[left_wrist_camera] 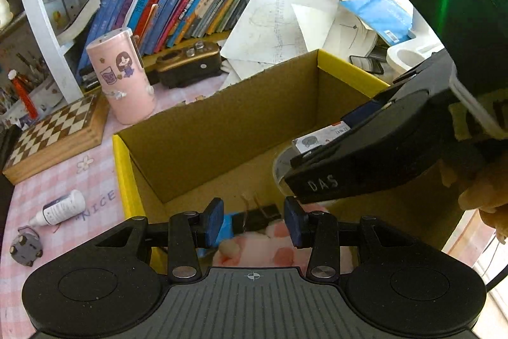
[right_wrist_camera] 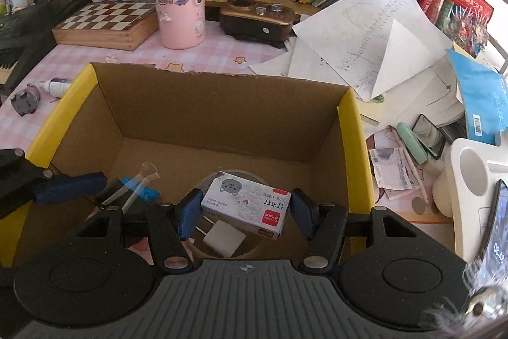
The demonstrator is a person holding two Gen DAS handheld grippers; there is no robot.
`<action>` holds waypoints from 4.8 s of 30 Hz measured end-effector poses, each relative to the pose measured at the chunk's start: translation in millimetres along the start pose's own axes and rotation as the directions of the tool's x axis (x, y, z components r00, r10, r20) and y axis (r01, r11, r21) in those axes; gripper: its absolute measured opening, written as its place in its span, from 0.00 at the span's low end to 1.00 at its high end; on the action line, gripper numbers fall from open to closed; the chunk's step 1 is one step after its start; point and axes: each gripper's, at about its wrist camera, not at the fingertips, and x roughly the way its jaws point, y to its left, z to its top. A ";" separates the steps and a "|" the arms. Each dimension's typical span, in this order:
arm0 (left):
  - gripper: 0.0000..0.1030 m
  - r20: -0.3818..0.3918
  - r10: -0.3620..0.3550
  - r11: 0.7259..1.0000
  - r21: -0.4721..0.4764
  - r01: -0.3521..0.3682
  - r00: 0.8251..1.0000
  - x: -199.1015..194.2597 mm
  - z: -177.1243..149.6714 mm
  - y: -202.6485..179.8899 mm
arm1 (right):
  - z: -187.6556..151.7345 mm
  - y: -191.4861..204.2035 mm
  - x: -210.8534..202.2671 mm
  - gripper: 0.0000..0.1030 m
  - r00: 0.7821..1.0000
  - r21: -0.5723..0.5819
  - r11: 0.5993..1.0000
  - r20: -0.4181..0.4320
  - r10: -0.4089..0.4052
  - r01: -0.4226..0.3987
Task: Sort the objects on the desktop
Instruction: 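Lower the white box and binder clip into the yellow box and open both tools, then withdraw both tools from the box and move back toward the toy truck and spray bottle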
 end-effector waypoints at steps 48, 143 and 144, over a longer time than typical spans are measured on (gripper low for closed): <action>0.82 0.184 0.021 0.990 -0.142 0.005 0.983 -129.2 -95.6 50.6 | -126.8 64.3 -146.6 0.72 0.920 0.298 0.933 0.268 -0.287 0.204; 0.82 -0.035 0.182 0.907 -0.380 -0.182 0.983 -154.4 -217.7 243.8 | -86.0 315.1 -75.9 0.73 0.987 0.036 0.998 0.154 0.048 -0.054; 0.82 -0.038 0.183 0.907 -0.380 -0.183 0.982 -150.4 -214.7 244.9 | -81.8 312.7 -72.5 0.73 0.987 0.038 0.998 0.153 0.048 -0.055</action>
